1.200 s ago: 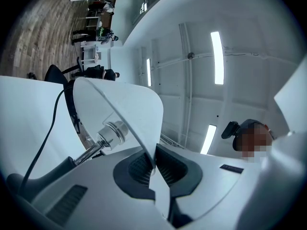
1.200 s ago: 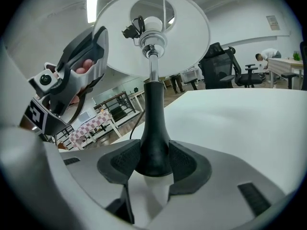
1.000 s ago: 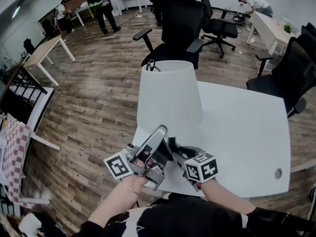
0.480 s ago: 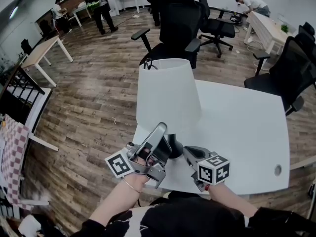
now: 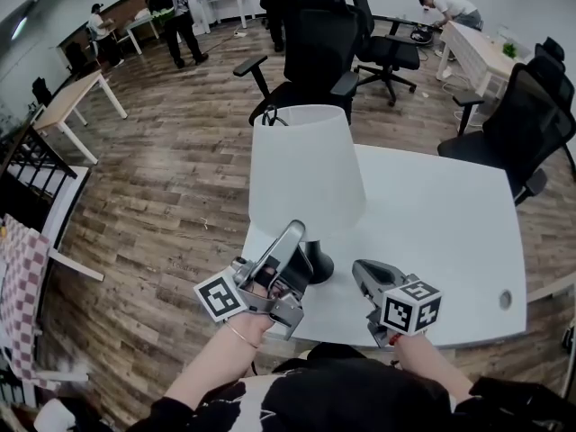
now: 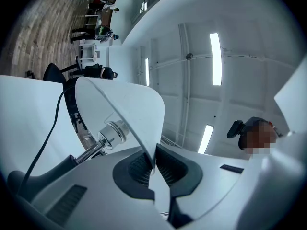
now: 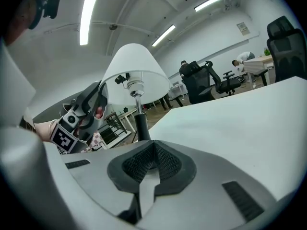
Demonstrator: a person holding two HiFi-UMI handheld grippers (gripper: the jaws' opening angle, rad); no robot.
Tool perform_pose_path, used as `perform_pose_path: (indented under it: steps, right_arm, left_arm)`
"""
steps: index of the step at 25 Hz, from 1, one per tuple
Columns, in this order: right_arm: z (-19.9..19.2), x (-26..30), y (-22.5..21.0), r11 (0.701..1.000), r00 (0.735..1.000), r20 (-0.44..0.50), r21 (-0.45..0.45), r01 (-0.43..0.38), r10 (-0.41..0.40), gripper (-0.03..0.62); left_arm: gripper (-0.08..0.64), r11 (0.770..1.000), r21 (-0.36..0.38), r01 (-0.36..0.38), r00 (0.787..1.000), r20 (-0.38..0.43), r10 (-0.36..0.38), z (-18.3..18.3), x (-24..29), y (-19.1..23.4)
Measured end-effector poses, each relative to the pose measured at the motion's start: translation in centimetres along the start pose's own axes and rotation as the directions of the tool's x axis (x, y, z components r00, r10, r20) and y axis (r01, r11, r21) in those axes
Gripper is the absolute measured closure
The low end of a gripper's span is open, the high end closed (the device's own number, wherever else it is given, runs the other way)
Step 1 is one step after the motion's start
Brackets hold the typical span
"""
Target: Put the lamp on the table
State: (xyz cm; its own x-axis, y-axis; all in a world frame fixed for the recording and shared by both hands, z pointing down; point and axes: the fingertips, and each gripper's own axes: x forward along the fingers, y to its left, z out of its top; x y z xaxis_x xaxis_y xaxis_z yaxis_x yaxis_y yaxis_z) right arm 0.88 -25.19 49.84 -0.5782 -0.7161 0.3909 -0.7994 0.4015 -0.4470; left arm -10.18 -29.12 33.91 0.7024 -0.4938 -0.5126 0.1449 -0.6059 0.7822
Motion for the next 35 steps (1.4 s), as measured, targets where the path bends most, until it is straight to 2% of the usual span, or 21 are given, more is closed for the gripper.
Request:
perform_pose_path:
  steps: [6, 20, 30, 35]
  right_arm:
    - [0.1, -2.5, 0.4, 0.999, 0.997, 0.068, 0.029, 0.029, -0.031, 0.577]
    - [-3.4, -5.4, 1.2, 0.998, 0.996, 0.071, 0.036, 0.050, -0.052, 0.577]
    - [-2.9, -8.3, 0.4, 0.997, 0.995, 0.077, 0.039, 0.061, -0.064, 0.577]
    - [-2.8, -9.4, -0.6, 0.999, 0.998, 0.048, 0.022, 0.038, -0.039, 0.577]
  left_arm:
    - [0.546, 1.000, 0.001, 0.002, 1.000, -0.008, -0.002, -0.6, -0.6, -0.5]
    - [0.543, 1.000, -0.008, 0.004, 1.000, -0.004, -0.005, -2.0, -1.3, -1.0]
    - [0.535, 0.999, -0.001, -0.043, 0.999, -0.006, 0.043, -3.3, -1.5, -1.5]
    - [0.534, 0.997, 0.011, -0.071, 0.997, 0.043, 0.070, -3.4, -1.6, -1.5]
